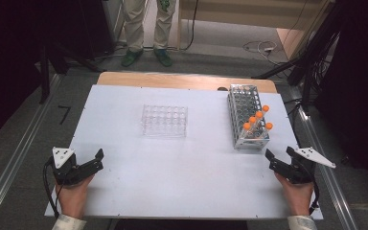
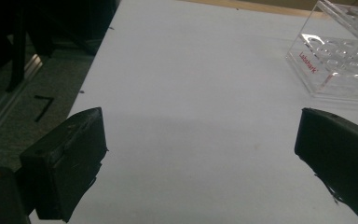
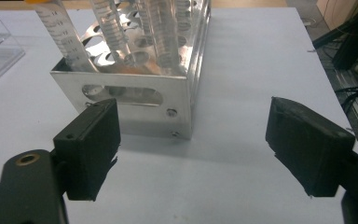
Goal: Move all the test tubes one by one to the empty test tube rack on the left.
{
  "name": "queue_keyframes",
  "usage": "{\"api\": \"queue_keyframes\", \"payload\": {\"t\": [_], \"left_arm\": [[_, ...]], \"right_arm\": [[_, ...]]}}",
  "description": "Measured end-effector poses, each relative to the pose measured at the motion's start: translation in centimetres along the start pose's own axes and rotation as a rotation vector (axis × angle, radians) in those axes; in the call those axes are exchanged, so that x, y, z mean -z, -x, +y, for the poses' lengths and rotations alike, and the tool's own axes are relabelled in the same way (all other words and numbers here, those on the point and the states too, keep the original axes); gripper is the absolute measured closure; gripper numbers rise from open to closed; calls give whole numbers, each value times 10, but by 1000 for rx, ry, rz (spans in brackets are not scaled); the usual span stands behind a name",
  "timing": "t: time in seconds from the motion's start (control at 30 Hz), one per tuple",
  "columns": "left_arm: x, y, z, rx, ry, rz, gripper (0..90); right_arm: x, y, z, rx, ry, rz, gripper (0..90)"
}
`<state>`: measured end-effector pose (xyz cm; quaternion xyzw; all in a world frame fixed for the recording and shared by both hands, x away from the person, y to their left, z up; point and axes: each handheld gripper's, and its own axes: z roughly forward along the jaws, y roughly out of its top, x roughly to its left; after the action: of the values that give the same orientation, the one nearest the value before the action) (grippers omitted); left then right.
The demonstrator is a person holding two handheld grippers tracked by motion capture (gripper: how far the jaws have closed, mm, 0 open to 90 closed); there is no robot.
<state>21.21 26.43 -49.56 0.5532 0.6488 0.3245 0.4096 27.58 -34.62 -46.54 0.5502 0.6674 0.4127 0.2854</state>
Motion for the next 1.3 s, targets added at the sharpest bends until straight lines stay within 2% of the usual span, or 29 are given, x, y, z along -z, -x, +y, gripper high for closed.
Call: {"api": "queue_keyframes", "payload": {"t": [0.1,0.37,0.47,0.6,0.73,0.87,1.3], "left_arm": [[0,2,0,-2,0,-2,22],[-2,1,0,-8,-3,-1,22],[-2,1,0,-11,-5,1,22],[-1,2,0,-18,-6,4,22],[-1,2,0,-19,-4,5,22],[-1,1,0,-17,-4,6,22],[-1,1,0,-21,-5,4,22]], "right_arm": [[-5,0,6,-11,8,16,207],[-18,-2,22,6,48,10,371],[-22,-4,27,25,72,8,436],[-30,-9,31,50,74,11,513],[-36,-13,32,84,77,0,558],[-41,-14,32,91,85,-10,610],[-51,-18,29,117,74,-24,690]]}}
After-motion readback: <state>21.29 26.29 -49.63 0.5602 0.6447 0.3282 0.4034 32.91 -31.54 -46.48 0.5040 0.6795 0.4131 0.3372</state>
